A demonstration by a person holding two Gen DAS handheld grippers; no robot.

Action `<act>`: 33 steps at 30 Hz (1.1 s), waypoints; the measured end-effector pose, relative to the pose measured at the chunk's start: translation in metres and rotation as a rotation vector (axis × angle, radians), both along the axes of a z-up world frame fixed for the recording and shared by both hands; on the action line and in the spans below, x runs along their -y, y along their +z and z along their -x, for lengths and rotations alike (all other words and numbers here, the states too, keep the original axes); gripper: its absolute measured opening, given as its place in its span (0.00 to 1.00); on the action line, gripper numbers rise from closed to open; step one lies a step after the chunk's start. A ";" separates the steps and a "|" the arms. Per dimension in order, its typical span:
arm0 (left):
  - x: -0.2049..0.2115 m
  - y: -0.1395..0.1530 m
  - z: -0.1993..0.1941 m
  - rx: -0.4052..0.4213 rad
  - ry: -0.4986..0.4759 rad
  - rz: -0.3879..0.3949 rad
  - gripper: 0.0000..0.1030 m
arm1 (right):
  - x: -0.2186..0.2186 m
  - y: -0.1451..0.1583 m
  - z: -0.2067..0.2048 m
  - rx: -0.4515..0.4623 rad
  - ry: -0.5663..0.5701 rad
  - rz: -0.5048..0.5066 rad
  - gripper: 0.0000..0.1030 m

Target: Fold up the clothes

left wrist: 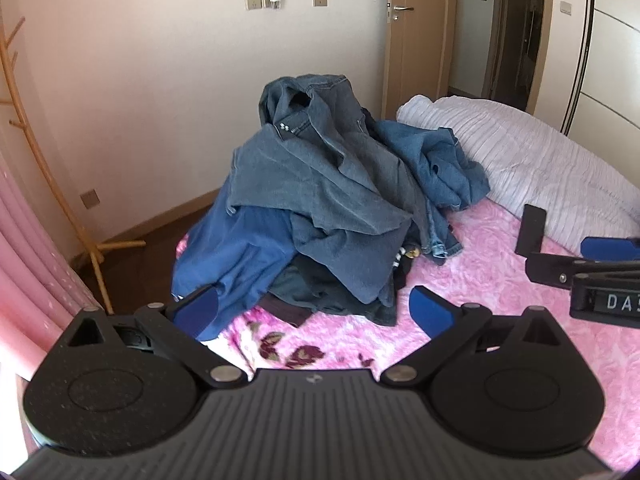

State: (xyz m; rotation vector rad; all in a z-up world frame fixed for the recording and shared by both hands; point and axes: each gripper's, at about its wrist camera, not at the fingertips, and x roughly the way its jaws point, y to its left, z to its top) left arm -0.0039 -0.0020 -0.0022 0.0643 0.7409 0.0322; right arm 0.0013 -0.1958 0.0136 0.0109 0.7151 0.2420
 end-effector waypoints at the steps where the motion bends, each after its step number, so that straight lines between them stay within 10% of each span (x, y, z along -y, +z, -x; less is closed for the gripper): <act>1: 0.001 -0.001 0.002 0.003 0.000 0.002 0.97 | 0.000 0.000 0.000 0.000 0.000 0.000 0.72; 33: -0.002 -0.003 0.007 -0.010 0.000 0.047 0.97 | 0.005 -0.006 0.000 -0.005 0.018 -0.037 0.72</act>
